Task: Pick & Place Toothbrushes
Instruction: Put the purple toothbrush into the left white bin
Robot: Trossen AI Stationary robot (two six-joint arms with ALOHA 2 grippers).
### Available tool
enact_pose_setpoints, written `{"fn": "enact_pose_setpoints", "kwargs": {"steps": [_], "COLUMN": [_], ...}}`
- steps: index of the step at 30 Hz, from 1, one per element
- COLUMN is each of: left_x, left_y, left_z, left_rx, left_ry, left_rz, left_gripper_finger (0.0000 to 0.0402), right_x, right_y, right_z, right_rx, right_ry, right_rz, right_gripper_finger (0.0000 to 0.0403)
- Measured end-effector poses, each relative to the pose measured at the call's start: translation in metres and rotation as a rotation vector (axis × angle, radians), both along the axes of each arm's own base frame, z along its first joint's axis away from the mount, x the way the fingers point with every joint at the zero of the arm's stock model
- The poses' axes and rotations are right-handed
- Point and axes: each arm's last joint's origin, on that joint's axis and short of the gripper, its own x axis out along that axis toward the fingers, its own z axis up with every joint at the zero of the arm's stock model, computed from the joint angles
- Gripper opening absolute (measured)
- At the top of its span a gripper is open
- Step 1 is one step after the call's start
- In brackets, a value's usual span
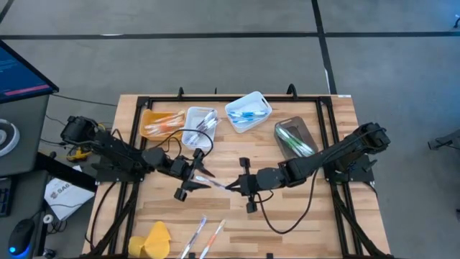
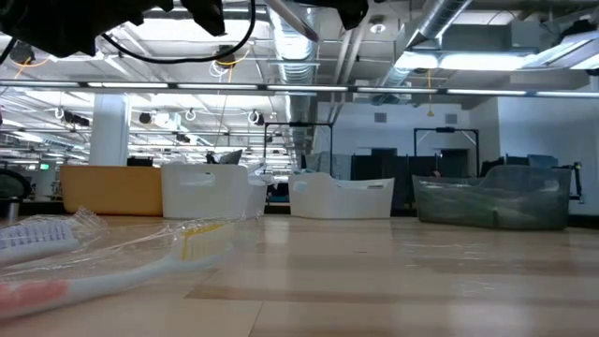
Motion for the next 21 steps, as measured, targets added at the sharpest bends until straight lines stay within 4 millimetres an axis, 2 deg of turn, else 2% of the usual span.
{"fn": "enact_pose_setpoints", "kwargs": {"steps": [8, 9, 14, 19, 21], "left_x": [0.0, 0.0001, 0.0001, -0.0002, -0.0017], "left_y": [0.0001, 0.0003, 0.0, 0.0014, 0.0024], "left_z": [0.0, 0.0, -0.0001, 0.001, 0.0039], "left_rx": [-0.001, -0.005, -0.026, -0.052, -0.061], "left_ry": [0.0, 0.002, 0.008, 0.012, 0.0], "left_rz": [0.003, 0.005, 0.056, 0.089, 0.107], "left_gripper_finger": [0.0022, 0.0014, 0.0007, 0.0007, 0.0007], "right_x": [-0.0002, -0.0003, -0.0008, -0.0015, -0.0019], "right_y": [-0.0002, -0.0002, -0.0004, -0.0006, -0.0016], "right_z": [-0.0005, -0.0007, -0.002, -0.0033, -0.0035], "right_rx": [-0.013, -0.024, -0.063, -0.102, -0.191], "right_ry": [0.005, 0.007, 0.018, 0.029, 0.028], "right_rz": [0.005, 0.009, 0.024, 0.039, 0.043], "right_gripper_finger": [0.0, 0.0, 0.0027, 0.0109, 0.0146]}}
